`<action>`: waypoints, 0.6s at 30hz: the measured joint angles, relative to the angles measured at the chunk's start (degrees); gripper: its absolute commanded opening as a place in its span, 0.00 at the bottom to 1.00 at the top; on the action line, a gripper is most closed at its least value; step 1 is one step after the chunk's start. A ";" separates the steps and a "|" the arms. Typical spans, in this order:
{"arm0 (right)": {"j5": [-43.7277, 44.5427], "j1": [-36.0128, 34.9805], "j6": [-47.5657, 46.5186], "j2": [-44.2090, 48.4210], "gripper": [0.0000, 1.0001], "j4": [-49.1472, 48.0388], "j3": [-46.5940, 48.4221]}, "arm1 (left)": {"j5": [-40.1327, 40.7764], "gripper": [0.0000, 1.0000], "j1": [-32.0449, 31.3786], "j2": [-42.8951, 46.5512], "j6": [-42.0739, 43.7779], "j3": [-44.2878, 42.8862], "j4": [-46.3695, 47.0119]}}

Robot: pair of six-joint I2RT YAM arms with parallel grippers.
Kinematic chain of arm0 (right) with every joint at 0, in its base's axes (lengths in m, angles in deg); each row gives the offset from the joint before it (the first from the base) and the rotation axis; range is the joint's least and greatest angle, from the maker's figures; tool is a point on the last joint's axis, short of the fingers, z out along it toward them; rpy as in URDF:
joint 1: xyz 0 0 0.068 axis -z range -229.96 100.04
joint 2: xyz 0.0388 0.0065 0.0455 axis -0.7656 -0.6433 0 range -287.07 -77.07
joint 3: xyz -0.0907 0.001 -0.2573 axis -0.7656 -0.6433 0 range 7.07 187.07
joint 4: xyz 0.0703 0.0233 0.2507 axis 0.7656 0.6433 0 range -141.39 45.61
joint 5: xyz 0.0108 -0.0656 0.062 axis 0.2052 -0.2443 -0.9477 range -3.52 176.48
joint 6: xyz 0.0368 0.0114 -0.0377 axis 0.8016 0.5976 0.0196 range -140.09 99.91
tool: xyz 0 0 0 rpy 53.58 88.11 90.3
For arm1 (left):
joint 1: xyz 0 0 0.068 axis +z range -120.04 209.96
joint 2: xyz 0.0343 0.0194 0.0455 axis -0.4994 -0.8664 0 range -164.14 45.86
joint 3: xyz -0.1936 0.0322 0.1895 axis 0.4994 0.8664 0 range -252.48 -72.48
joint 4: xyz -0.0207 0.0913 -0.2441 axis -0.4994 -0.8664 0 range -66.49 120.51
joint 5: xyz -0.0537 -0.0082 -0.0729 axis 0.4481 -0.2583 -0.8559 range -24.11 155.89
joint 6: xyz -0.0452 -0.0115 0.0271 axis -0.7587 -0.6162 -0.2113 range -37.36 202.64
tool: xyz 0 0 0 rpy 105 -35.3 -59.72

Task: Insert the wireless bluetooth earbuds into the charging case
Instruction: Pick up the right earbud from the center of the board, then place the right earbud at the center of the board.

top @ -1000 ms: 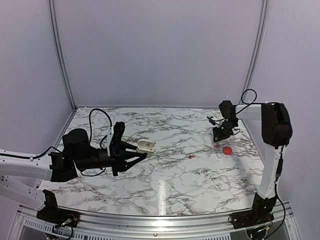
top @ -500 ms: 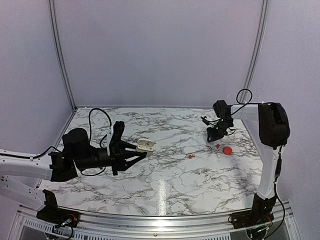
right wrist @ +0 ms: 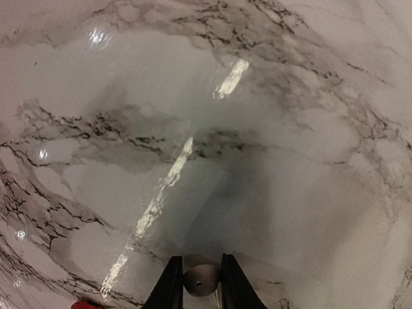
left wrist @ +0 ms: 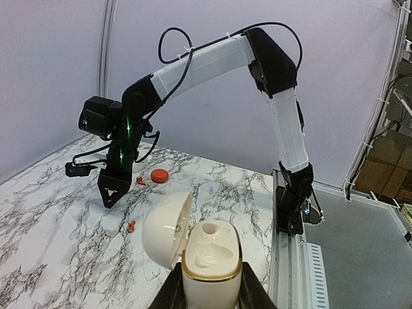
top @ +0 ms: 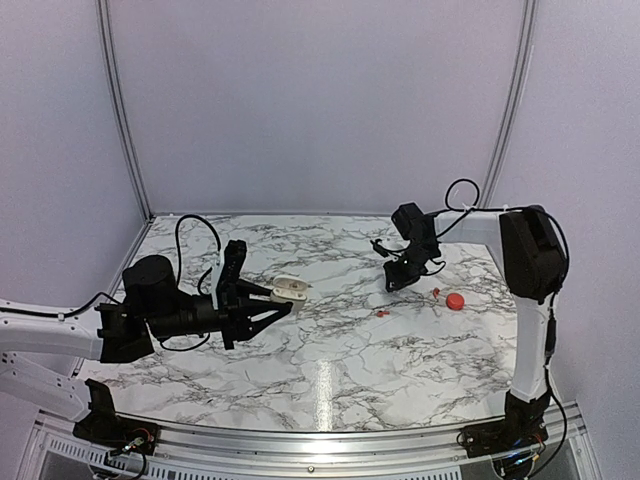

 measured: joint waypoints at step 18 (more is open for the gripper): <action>0.63 -19.85 6.56 16.26 0.18 2.29 -10.64 | -0.02 0.00 0.07 2.62 -1.66 1.68 0.39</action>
